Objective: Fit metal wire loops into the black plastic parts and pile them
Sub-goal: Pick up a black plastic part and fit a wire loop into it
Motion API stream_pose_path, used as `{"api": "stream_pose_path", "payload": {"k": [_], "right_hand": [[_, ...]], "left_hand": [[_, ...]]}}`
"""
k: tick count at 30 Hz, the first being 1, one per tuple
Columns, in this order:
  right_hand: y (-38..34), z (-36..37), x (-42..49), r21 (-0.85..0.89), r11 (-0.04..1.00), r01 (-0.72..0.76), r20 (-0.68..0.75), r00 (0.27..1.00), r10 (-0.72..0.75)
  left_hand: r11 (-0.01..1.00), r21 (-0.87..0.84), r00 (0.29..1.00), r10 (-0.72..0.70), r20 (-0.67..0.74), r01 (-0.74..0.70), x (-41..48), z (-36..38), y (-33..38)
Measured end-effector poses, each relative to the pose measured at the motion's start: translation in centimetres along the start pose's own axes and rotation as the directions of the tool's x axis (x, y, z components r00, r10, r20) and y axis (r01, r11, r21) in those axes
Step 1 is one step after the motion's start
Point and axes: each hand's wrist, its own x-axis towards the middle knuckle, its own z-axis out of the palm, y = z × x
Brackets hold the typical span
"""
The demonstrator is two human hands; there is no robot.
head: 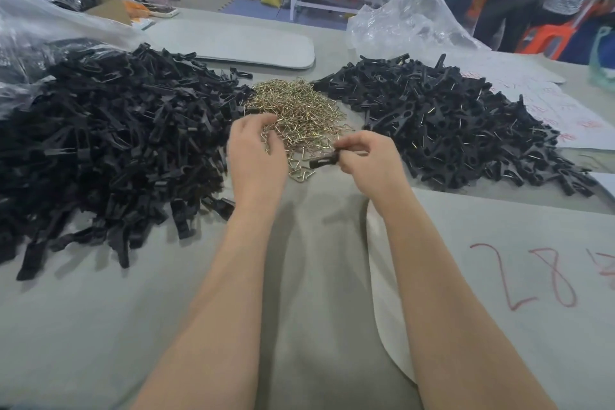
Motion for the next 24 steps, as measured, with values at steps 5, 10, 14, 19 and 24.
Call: {"api": "stream_pose_path", "payload": {"k": [5, 10, 14, 19, 24], "right_hand": [[1.5, 1.1, -0.9, -0.191, 0.981, -0.011, 0.032, 0.999, 0.017], [1.8, 1.9, -1.3, -0.348, 0.927, 0.143, 0.056, 0.990, -0.132], [2.5, 2.4, -1.5, -0.565, 0.818, 0.106, 0.058, 0.994, -0.089], [2.1, 2.2, -1.1, -0.421, 0.900, 0.113, 0.087, 0.993, -0.083], [0.6, 1.9, -1.2, 0.364, 0.931, -0.008, -0.103, 0.993, 0.049]], "left_hand": [[0.807, 0.582, 0.987, -0.154, 0.044, 0.100, 0.1, -1.0, -1.1], [0.681, 0.727, 0.959, -0.259, 0.117, 0.095, 0.3, -1.3, -1.4], [0.745, 0.664, 0.950, -0.244, 0.193, 0.057, 0.4, -1.4, -1.6], [0.996, 0.093, 0.994, -0.006, 0.112, -0.005, 0.3, -0.6, -0.3], [0.771, -0.485, 0.896, -0.250, 0.367, 0.413, -0.6, 1.4, 0.8]]}}
